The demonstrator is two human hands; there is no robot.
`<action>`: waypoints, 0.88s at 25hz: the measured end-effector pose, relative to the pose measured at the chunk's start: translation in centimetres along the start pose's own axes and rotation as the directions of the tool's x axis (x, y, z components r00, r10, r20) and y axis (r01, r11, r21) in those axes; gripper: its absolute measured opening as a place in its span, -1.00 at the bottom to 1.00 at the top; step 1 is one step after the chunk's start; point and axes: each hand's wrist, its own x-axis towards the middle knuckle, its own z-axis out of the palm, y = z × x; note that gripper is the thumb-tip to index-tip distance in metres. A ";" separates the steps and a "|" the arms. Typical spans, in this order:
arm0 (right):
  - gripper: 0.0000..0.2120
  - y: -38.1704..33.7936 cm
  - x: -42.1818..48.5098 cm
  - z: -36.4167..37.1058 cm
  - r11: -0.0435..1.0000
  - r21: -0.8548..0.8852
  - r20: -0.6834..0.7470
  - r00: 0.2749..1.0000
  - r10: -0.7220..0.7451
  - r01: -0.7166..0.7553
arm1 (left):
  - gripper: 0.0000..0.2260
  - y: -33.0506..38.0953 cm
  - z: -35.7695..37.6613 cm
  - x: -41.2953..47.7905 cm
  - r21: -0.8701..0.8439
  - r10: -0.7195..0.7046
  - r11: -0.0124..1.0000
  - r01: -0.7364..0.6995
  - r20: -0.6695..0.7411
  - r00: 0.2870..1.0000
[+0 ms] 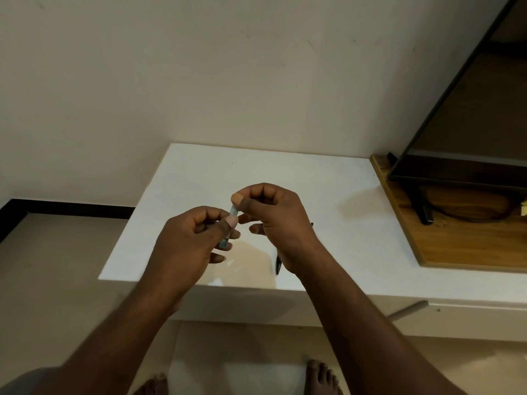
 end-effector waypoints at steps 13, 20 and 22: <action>-0.86 0.1 -0.4 -0.1 0.989 0.128 -0.118 0.989 0.092 -0.077 | -0.91 -0.7 2.0 2.3 -0.032 0.098 0.995 -0.098 0.011 0.995; -0.89 0.2 -0.7 0.0 0.993 0.115 -0.167 0.985 0.041 -0.022 | -0.93 -0.7 1.9 2.4 -0.022 0.110 0.994 -0.109 0.030 0.994; -0.89 0.3 -0.7 0.0 0.994 0.111 -0.184 0.982 0.037 -0.017 | -0.94 -0.7 1.8 2.4 -0.018 0.109 0.994 -0.108 0.034 0.993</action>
